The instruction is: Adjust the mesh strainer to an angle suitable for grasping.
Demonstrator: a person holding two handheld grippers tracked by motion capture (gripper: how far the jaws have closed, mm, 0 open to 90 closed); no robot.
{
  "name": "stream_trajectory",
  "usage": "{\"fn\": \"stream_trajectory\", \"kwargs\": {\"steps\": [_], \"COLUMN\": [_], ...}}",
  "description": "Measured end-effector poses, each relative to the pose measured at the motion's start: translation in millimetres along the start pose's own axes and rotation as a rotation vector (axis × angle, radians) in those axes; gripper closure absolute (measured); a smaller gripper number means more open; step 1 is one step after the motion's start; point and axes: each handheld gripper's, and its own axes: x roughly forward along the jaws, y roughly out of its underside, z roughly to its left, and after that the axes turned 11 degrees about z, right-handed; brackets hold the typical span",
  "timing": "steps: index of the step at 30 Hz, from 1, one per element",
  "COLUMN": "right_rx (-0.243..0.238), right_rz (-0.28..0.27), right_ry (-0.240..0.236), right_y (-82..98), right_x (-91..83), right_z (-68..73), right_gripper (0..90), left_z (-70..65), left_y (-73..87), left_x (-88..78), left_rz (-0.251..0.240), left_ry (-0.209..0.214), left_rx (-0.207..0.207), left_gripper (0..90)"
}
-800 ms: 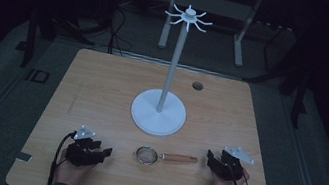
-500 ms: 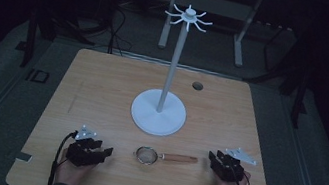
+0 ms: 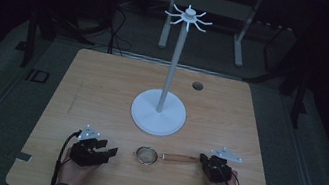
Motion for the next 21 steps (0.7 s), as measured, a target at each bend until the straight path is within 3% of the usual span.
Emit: {"fn": "stream_trajectory", "kwargs": {"steps": [7, 18, 21], "right_rx": [0.004, -0.070, -0.084], "right_rz": [-0.003, -0.007, -0.018], "right_ry": [-0.036, -0.089, -0.072], "right_y": [-6.6, -23.5, -23.6], "right_x": [7.0, 22.5, 19.9], "right_z": [13.2, 43.4, 44.9], "right_gripper": [89.6, 86.6, 85.6], "left_z": [-14.3, -36.4, -39.4], "left_y": [-15.3, -44.5, -52.0], "left_x": [2.1, 14.9, 15.8], "left_rz": [-0.013, -0.016, -0.019], "left_ry": [0.015, 0.033, 0.033], "left_rx": [0.059, 0.149, 0.158], "left_gripper": [44.3, 44.2, 44.2]}}
